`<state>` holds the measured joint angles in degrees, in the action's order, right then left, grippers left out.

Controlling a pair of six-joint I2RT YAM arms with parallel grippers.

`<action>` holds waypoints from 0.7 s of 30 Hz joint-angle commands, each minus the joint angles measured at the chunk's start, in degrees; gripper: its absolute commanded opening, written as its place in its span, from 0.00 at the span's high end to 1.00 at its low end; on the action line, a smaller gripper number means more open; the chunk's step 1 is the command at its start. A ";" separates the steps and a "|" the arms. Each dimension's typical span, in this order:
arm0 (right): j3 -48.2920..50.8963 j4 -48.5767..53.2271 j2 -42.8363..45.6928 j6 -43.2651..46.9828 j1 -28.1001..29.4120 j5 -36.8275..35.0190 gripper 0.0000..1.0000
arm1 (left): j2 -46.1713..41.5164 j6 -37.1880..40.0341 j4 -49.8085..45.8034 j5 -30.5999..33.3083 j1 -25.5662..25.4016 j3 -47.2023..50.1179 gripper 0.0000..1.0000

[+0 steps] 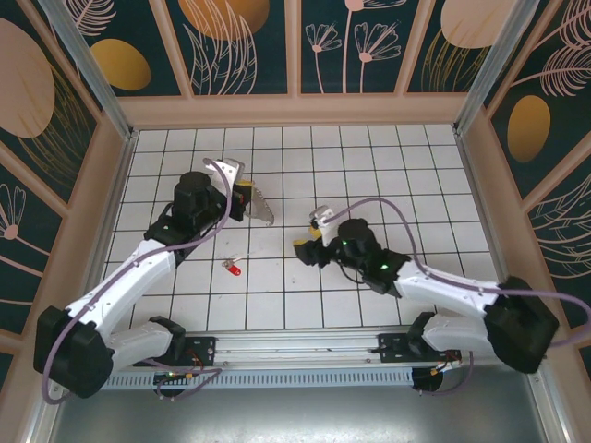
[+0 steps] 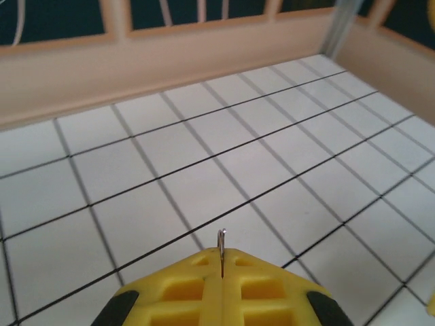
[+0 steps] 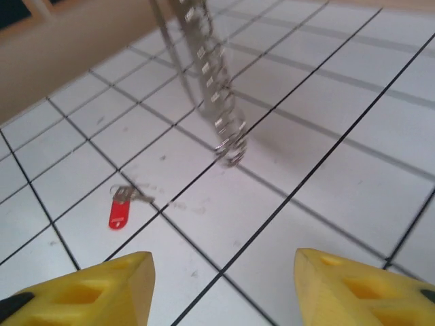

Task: Put the keys on the keyring

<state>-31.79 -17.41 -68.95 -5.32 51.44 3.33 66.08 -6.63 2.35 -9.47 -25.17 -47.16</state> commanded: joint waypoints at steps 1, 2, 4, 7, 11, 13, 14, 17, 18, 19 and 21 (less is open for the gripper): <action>-6.38 -4.39 -8.13 -1.20 3.43 -3.51 0.37 | 1.62 -4.17 5.82 2.41 5.21 0.59 1.00; -8.13 -4.54 -10.95 -0.65 4.44 -3.93 0.36 | 1.68 -5.48 6.69 1.94 7.37 0.95 1.00; -11.13 -5.67 -16.02 0.11 6.13 -5.84 0.34 | 1.55 -7.33 8.38 1.24 11.08 1.72 1.00; -15.27 -9.23 -23.47 0.83 8.02 -6.11 0.33 | 2.18 -9.34 9.52 -0.86 15.68 1.59 1.00; -22.82 -9.87 -33.31 3.30 10.64 -6.19 0.29 | 2.81 -11.00 9.30 -1.88 18.68 0.50 1.00; -25.67 -10.23 -37.31 2.62 11.04 -5.34 0.28 | 2.95 -11.98 9.18 -2.81 19.57 0.10 1.00; -26.68 -11.08 -38.96 1.93 11.06 -4.55 0.28 | 3.00 -12.40 8.87 -3.70 20.01 -0.32 1.00; -28.29 -13.72 -42.83 0.15 11.25 -2.81 0.27 | 2.94 -12.67 6.33 -4.85 20.60 -1.98 1.00; -28.65 -14.27 -43.66 -0.18 11.51 -2.53 0.27 | 2.92 -12.67 5.36 -5.14 20.76 -2.53 1.00; -29.10 -14.63 -44.46 -0.39 11.80 -2.37 0.27 | 2.78 -12.52 4.28 -5.29 20.86 -3.12 1.00; -30.09 -14.13 -45.99 -0.35 12.66 -2.36 0.27 | 1.99 -12.23 2.62 -4.90 20.95 -3.71 1.00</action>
<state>-59.44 -28.51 -113.38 -4.45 62.76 0.12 69.06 -17.76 6.37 -12.82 -4.67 -47.99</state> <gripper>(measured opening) 0.728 0.063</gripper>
